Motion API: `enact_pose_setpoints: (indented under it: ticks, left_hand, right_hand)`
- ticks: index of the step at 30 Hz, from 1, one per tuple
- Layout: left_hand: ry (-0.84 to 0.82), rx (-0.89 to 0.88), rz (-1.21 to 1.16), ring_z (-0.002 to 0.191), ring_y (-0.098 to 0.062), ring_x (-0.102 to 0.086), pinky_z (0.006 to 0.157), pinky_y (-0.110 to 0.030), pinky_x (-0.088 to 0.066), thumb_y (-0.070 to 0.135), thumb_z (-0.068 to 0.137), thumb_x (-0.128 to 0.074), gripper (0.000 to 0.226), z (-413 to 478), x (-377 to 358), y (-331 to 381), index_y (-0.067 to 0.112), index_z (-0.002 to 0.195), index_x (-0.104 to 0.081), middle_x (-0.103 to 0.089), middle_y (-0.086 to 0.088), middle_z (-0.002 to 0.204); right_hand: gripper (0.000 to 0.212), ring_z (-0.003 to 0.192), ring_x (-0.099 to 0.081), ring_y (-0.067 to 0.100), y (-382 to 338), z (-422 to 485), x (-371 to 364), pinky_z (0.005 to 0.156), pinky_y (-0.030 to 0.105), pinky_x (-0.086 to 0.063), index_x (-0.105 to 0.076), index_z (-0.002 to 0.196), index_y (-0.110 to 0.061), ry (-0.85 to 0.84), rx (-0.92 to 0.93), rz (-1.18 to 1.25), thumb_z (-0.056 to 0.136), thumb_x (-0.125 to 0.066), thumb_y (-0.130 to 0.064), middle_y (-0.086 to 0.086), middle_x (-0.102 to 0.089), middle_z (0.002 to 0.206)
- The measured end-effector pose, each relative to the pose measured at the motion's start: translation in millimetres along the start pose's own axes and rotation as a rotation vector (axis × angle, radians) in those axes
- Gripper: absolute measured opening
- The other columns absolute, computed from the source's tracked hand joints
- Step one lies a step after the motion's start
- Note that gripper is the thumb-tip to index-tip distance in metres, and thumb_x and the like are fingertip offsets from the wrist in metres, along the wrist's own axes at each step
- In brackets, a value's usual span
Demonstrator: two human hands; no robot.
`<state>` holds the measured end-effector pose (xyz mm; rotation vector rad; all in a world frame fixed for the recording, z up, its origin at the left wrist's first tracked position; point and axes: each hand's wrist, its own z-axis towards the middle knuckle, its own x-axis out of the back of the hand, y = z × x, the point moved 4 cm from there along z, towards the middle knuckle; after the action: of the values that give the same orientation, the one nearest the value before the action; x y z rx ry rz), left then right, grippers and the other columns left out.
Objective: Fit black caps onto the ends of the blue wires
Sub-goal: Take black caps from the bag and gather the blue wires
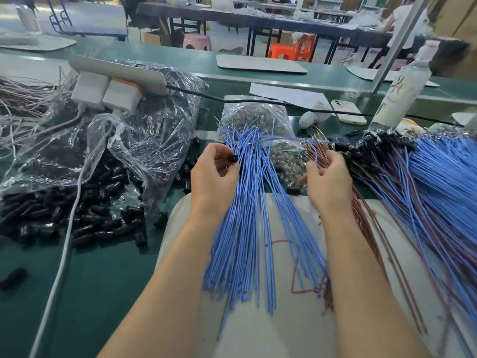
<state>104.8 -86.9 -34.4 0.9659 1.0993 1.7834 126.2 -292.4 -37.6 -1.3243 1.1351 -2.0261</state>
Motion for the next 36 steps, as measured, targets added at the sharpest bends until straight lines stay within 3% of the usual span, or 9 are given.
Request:
enact_pose_setpoints:
  ticks: [2, 5, 7, 15, 19, 21, 25, 28, 36]
  left_hand:
    - [0.020, -0.006, -0.004, 0.082, -0.003, -0.061, 0.073, -0.006, -0.047, 0.003, 0.086, -0.063, 0.017, -0.1, 2.0, 1.1, 0.017, 0.094, -0.057, -0.064, 0.006, 0.089]
    - [0.049, -0.013, -0.004, 0.080, 0.000, -0.060, 0.071, -0.004, -0.045, 0.009, 0.089, -0.062, 0.015, 0.4, 3.7, 2.4, 0.021, 0.096, -0.056, -0.062, 0.012, 0.088]
    - [0.076, -0.006, -0.025, 0.079, -0.002, -0.060, 0.071, -0.006, -0.045, 0.015, 0.090, -0.062, 0.011, 1.4, 4.6, 2.1, 0.020, 0.098, -0.057, -0.062, 0.012, 0.087]
    - [0.037, 0.130, -0.189, 0.082, -0.023, -0.065, 0.082, -0.040, -0.055, 0.012, 0.088, -0.064, 0.012, 4.1, 1.9, -2.9, 0.016, 0.098, -0.061, -0.069, -0.009, 0.092]
    - [-0.086, 0.231, -0.136, 0.071, -0.011, -0.059, 0.080, -0.033, -0.052, 0.009, 0.083, -0.069, 0.012, 5.9, -5.7, -10.3, 0.014, 0.092, -0.062, -0.064, -0.003, 0.082]
    - [-0.152, 0.241, -0.093, 0.074, -0.010, -0.058, 0.080, -0.029, -0.049, 0.011, 0.083, -0.069, 0.016, 5.9, -8.8, -12.3, 0.007, 0.098, -0.065, -0.066, -0.004, 0.085]
    - [-0.260, 0.199, 0.111, 0.068, -0.006, -0.056, 0.067, -0.011, -0.043, 0.022, 0.085, -0.069, 0.011, 7.0, -18.0, -8.2, 0.017, 0.092, -0.062, -0.061, 0.007, 0.074]
    - [-0.367, 0.102, 0.359, 0.061, -0.006, -0.051, 0.052, -0.010, -0.038, 0.028, 0.086, -0.066, 0.010, 6.2, -33.4, 2.5, 0.022, 0.092, -0.060, -0.056, 0.008, 0.069]
    - [-0.428, -0.029, 0.718, 0.107, -0.033, -0.051, 0.089, -0.042, -0.045, 0.025, 0.087, -0.055, 0.023, 12.6, -67.5, 15.6, 0.010, 0.104, -0.062, -0.057, -0.009, 0.113]
  right_hand:
    - [0.041, 0.094, -0.063, 0.024, 4.3, 5.3, 6.0, 0.086, 0.030, -0.046, -0.046, 0.133, -0.004, 0.024, -0.023, -0.090, 0.095, -0.052, -0.018, 0.013, -0.070, 0.097]
    - [0.019, 0.050, -0.052, 0.015, 1.9, 2.2, 0.4, 0.054, 0.024, -0.041, -0.066, 0.080, -0.005, -0.263, -0.118, -0.021, 0.092, -0.052, -0.003, 0.008, -0.069, 0.066]
    - [0.019, 0.037, -0.047, 0.007, -11.9, -11.5, -7.7, 0.040, 0.018, -0.040, -0.063, 0.079, -0.008, -0.525, -0.132, 0.092, 0.093, -0.052, 0.000, 0.002, -0.065, 0.052]
    - [0.017, 0.067, -0.063, 0.027, -70.2, -54.7, -62.6, 0.060, 0.032, -0.053, -0.063, 0.087, -0.001, -0.888, 0.353, -0.596, 0.088, -0.050, -0.013, 0.012, -0.069, 0.075]
    - [0.026, 0.064, -0.051, 0.021, -75.7, -51.0, -61.1, 0.053, 0.027, -0.039, -0.051, 0.067, -0.015, -0.946, 0.418, -0.626, 0.087, -0.061, -0.028, -0.001, -0.053, 0.064]
    - [0.032, 0.058, -0.053, 0.015, -67.1, -35.0, -47.3, 0.055, 0.026, -0.042, -0.062, 0.075, -0.010, -0.869, 0.315, -0.544, 0.089, -0.062, -0.038, 0.001, -0.060, 0.067]
    - [0.014, 0.087, -0.060, 0.017, -51.1, 16.4, -16.8, 0.079, 0.024, -0.043, -0.068, 0.103, -0.018, -0.239, 0.218, -0.422, 0.094, -0.058, -0.021, 0.004, -0.068, 0.107]
    - [0.025, 0.109, -0.058, 0.023, -42.9, 28.3, -32.1, 0.093, 0.028, -0.044, -0.067, 0.114, -0.018, -0.304, 0.237, -0.506, 0.092, -0.056, -0.015, 0.005, -0.064, 0.121]
    - [0.017, 0.100, -0.058, 0.026, -29.1, 38.9, -48.1, 0.085, 0.036, -0.048, -0.062, 0.103, -0.014, -0.272, 0.225, -0.437, 0.087, -0.055, -0.009, 0.008, -0.065, 0.107]
